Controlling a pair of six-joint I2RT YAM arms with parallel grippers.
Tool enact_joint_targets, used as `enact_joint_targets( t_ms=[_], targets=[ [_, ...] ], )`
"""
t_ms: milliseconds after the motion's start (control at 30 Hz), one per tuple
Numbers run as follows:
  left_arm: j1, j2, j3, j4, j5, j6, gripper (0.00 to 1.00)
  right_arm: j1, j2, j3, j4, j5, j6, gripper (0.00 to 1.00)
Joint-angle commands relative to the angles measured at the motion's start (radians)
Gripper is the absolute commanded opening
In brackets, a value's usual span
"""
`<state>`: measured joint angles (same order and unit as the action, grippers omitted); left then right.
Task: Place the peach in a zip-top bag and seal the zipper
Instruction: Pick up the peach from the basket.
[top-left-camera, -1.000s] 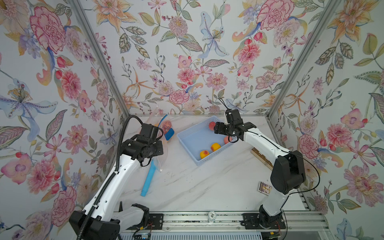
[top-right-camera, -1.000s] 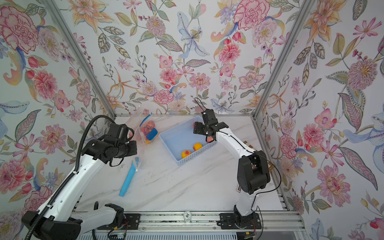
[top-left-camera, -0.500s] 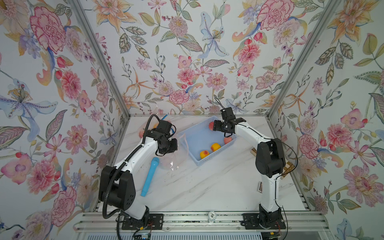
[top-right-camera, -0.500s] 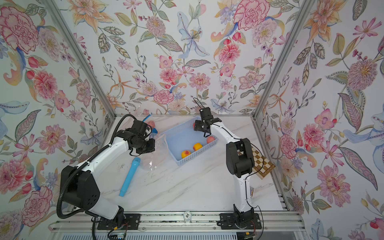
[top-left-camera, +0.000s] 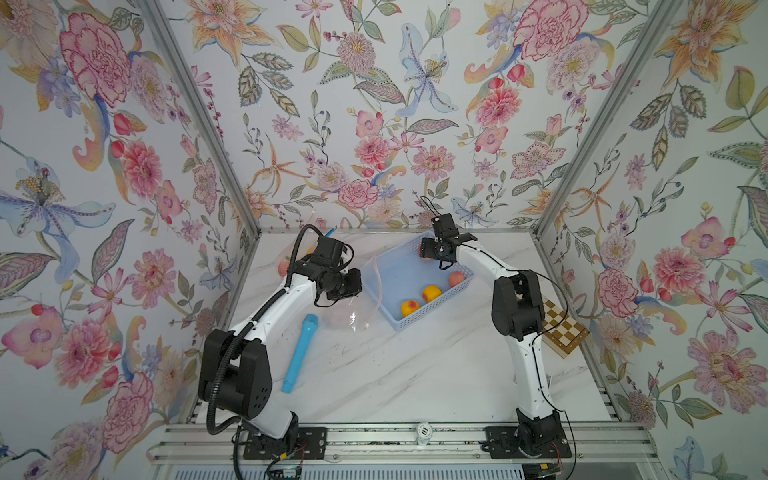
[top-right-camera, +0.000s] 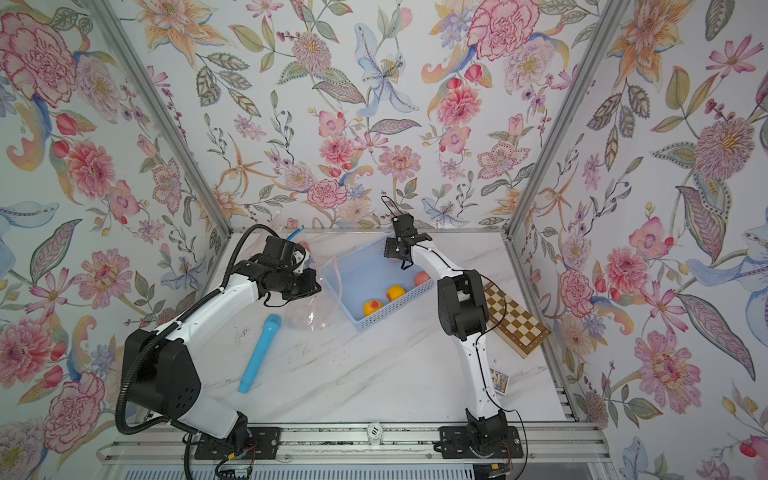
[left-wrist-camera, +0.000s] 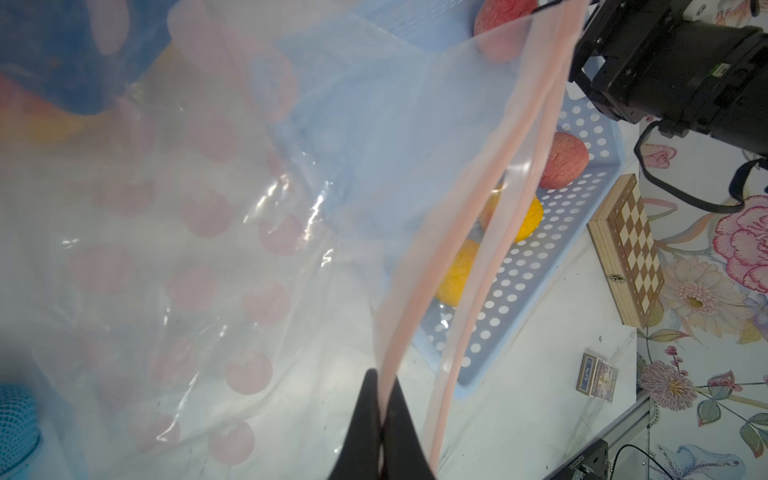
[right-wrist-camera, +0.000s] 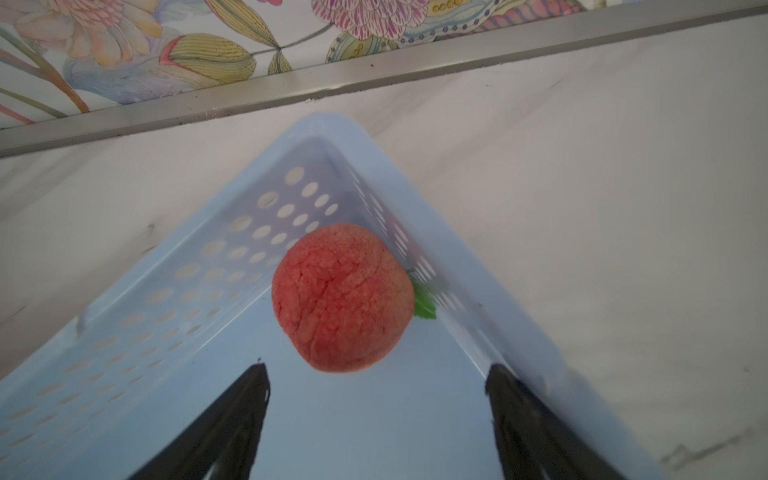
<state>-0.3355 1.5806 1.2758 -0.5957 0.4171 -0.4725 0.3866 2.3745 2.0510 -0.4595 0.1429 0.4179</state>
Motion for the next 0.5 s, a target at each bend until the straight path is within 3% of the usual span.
enact_joint_targets(
  t_ms=[0, 467],
  targets=[
    [-0.007, -0.006, -0.033, 0.049, 0.037, -0.033, 0.0, 0.012, 0.043, 0.057, -0.017, 0.034, -0.008, 0.85],
    [-0.007, -0.064, -0.076, 0.07, 0.039, -0.042, 0.0, 0.023, 0.158, 0.19, -0.021, 0.043, -0.03, 0.84]
  ],
)
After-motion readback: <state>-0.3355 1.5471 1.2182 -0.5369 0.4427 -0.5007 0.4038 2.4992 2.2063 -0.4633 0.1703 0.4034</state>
